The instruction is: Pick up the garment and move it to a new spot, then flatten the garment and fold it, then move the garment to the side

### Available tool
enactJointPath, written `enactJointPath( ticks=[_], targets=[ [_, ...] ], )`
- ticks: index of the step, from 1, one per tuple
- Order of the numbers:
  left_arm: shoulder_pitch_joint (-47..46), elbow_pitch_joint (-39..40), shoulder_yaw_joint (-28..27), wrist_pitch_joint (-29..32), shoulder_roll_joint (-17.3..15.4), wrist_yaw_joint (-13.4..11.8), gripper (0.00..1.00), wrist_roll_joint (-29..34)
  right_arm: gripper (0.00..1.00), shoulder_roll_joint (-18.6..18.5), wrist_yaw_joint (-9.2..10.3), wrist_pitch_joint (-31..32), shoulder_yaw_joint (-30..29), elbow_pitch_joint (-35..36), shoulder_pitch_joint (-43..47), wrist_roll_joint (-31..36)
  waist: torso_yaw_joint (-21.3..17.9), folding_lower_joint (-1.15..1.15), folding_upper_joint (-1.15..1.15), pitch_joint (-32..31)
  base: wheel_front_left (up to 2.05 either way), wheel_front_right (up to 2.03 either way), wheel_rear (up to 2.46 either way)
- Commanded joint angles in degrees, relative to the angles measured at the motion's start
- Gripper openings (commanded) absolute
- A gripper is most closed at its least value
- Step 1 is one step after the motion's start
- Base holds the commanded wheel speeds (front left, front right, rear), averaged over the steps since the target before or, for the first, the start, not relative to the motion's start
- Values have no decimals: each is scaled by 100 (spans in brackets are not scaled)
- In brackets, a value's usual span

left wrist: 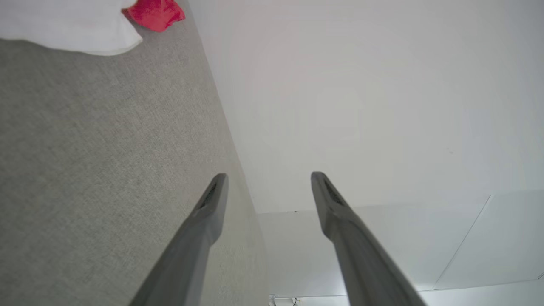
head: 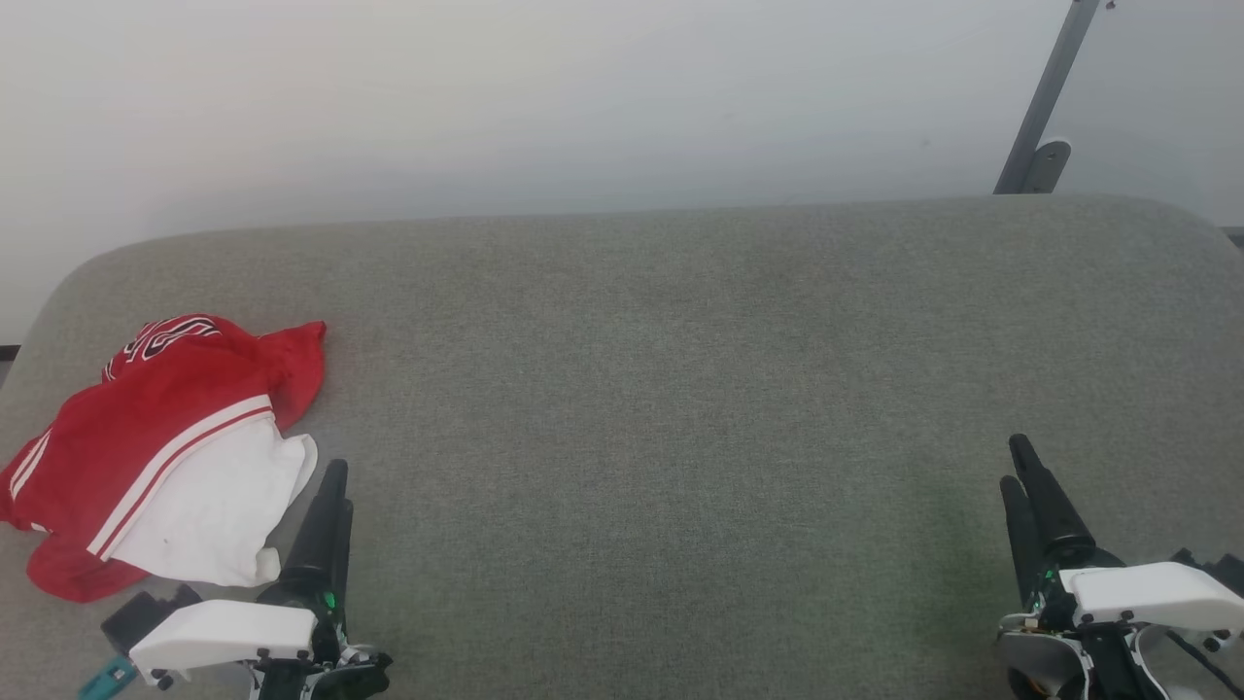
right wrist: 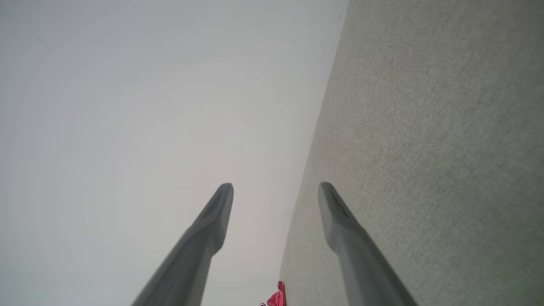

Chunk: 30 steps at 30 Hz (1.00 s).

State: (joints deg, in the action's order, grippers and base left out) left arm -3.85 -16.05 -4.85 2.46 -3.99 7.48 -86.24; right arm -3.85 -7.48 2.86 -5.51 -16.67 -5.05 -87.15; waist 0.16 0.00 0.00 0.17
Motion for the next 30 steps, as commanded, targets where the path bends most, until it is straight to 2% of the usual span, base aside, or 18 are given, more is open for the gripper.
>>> enactJointPath(
  ticks=[1,15,26,30],
  targets=[
    [-188,101,1,-46,-67,1,100,181,100,-67,0,-58,27,72,-177,112,2,0,0,0,0,0,0],
    [-163,311,-123,-383,11,1,100,1867,100,-210,-1,-422,103,87,-286,1761,21,0,0,8,0,0,0],
    [-49,489,-69,-612,-20,-1,100,3488,100,-224,-1,-654,203,174,-285,3113,25,0,0,31,0,0,0],
    [-12,523,-103,-692,8,-88,100,3918,100,-261,-1,-731,237,238,-284,3578,23,0,0,41,0,0,0]
  ],
)
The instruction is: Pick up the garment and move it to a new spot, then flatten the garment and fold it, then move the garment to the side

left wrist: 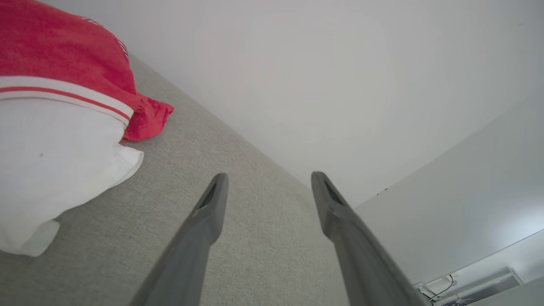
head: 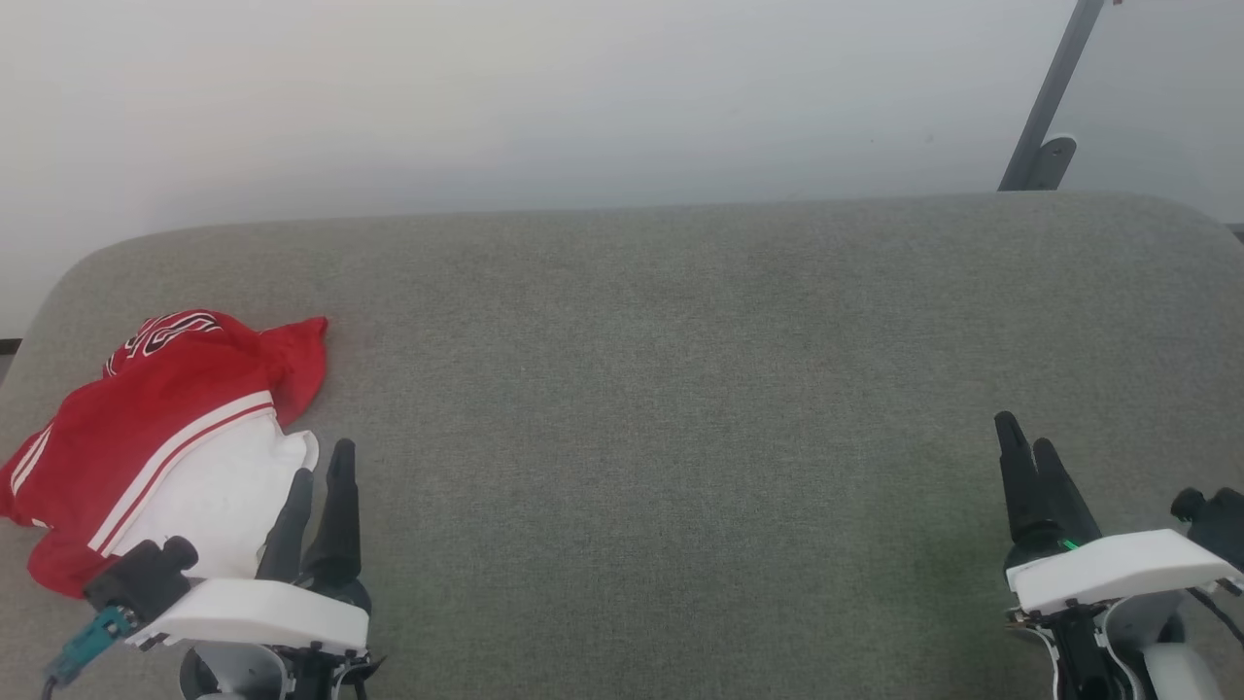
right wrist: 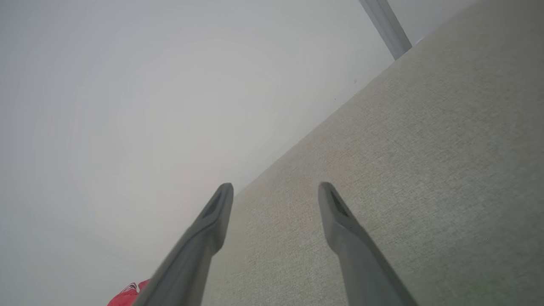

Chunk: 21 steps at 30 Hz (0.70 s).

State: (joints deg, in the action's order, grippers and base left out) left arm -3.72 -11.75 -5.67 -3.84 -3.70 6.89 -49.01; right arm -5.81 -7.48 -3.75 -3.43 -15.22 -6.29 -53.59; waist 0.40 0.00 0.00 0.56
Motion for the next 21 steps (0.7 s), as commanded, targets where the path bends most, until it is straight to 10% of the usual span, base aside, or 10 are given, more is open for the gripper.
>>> enactJointPath(
  ticks=[1,21],
  targets=[
    [-12,96,-12,-79,-20,-41,100,315,100,-84,-1,-88,44,110,-154,358,-3,0,0,2,0,0,0],
    [189,235,450,-425,-292,-514,100,2072,100,-32,-1,-431,-172,398,-129,2793,-67,0,0,22,0,0,0]
  ],
)
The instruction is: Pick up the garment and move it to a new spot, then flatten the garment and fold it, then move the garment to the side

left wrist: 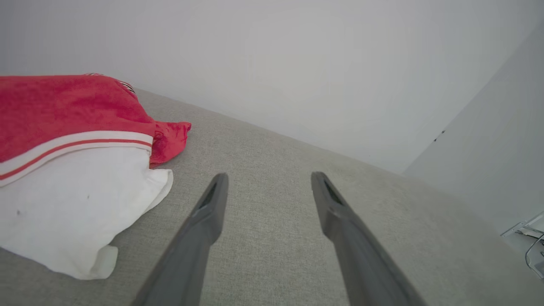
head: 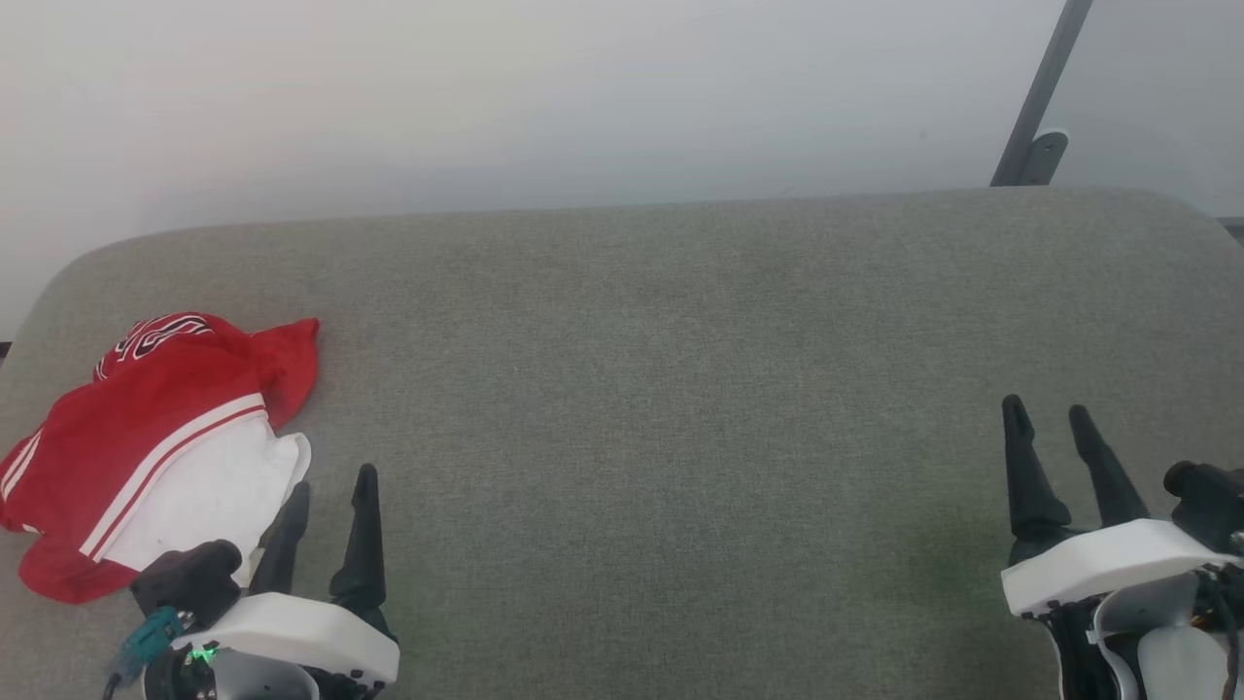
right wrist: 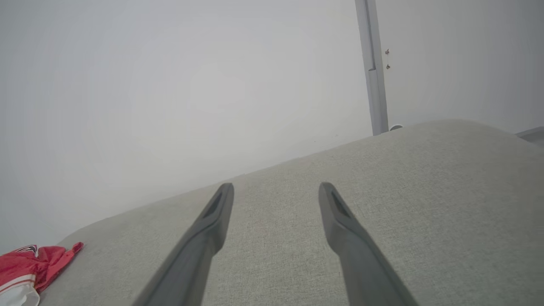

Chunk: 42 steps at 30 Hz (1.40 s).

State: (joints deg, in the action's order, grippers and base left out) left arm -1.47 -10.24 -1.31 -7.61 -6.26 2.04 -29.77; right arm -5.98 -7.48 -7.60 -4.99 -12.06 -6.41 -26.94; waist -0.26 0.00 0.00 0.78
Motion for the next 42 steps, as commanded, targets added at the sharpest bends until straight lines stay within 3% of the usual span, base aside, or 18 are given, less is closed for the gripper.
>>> enactJointPath(
  ticks=[1,19,42],
  targets=[
    [-29,92,34,-62,-49,-57,100,201,100,-5,-1,-65,-29,89,-117,215,-3,0,0,2,0,0,0],
    [88,165,259,-323,-242,-377,100,1096,100,80,-1,-326,-167,88,-90,1591,-16,0,0,26,0,0,0],
    [194,29,21,-583,-121,-84,100,1979,100,209,-1,-584,-258,50,45,2512,22,0,0,-3,0,0,0]
  ],
)
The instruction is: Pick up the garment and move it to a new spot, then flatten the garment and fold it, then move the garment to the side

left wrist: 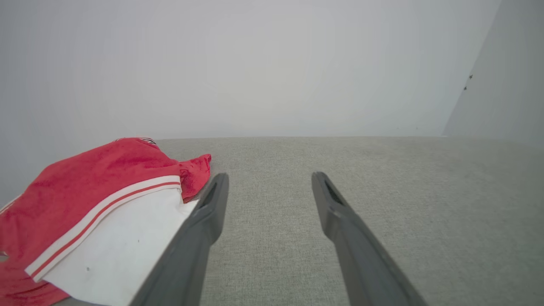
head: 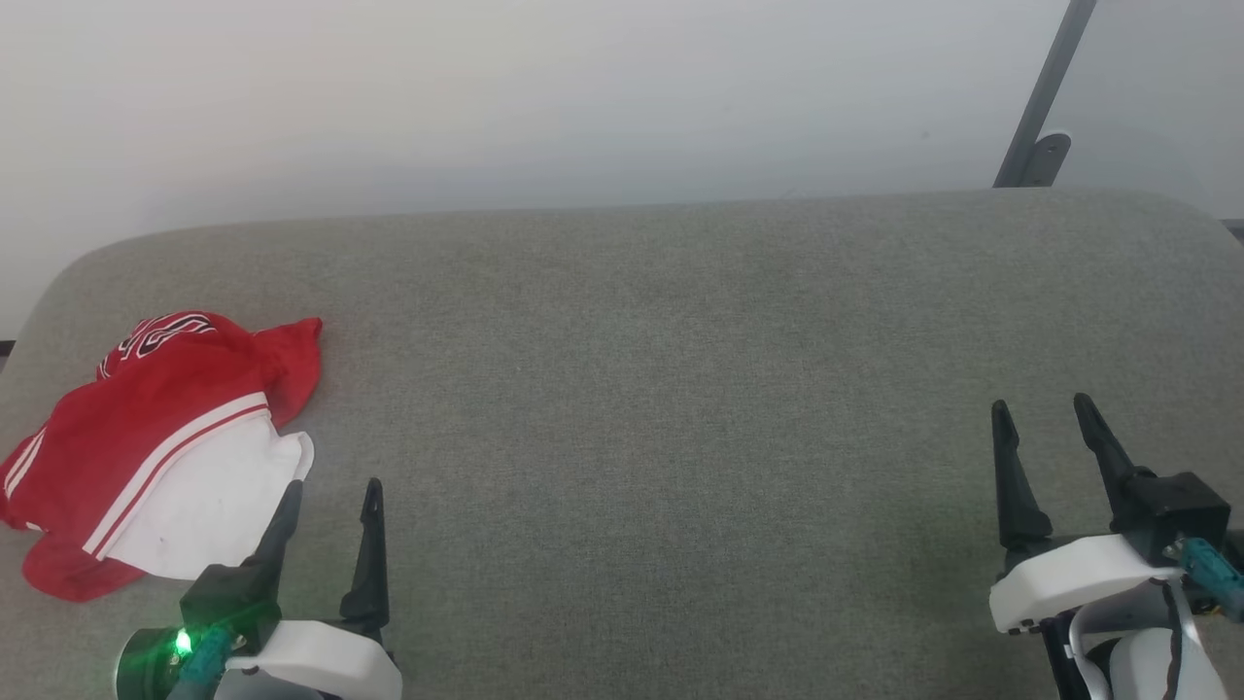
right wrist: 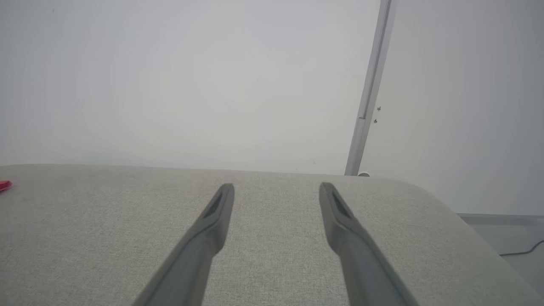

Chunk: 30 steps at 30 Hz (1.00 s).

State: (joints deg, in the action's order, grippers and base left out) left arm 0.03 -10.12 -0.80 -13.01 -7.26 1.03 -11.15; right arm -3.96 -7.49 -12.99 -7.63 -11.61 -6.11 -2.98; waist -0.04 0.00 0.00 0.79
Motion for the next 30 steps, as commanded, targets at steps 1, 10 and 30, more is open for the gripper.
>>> enactJointPath(
  ticks=[1,10,30],
  targets=[
    [54,14,-38,-50,-12,32,100,163,100,9,0,-57,9,6,18,156,-1,0,0,-5,0,0,0],
    [64,-9,-125,-155,68,114,100,608,100,22,0,-150,-32,14,44,495,9,0,0,5,0,0,0],
    [6,-142,-451,-225,256,427,100,710,100,72,1,-229,-215,-146,75,294,15,0,0,10,0,0,0]
  ],
)
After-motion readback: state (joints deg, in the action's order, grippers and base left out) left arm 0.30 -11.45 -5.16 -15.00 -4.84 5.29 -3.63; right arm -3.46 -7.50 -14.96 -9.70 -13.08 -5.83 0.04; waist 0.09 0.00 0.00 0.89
